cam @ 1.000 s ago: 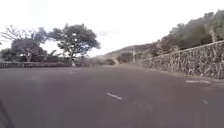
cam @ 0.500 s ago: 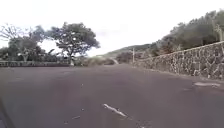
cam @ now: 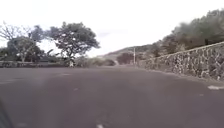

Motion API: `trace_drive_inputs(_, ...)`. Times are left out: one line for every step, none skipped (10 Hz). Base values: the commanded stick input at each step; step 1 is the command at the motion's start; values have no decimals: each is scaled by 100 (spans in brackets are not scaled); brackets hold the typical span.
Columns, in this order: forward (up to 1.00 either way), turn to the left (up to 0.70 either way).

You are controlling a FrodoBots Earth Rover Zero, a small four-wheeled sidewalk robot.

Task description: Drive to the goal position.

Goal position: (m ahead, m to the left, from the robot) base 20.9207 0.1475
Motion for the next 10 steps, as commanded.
trace_drive_inputs(100, 0)
trace_drive_inputs(100, 0)
trace_drive_inputs(100, 0)
trace_drive_inputs(100, 0)
trace_drive_inputs(100, 0)
trace_drive_inputs(100, 0)
trace_drive_inputs(100, 0)
trace_drive_inputs(100, 0)
trace_drive_inputs(100, 0)
trace_drive_inputs(100, 0)
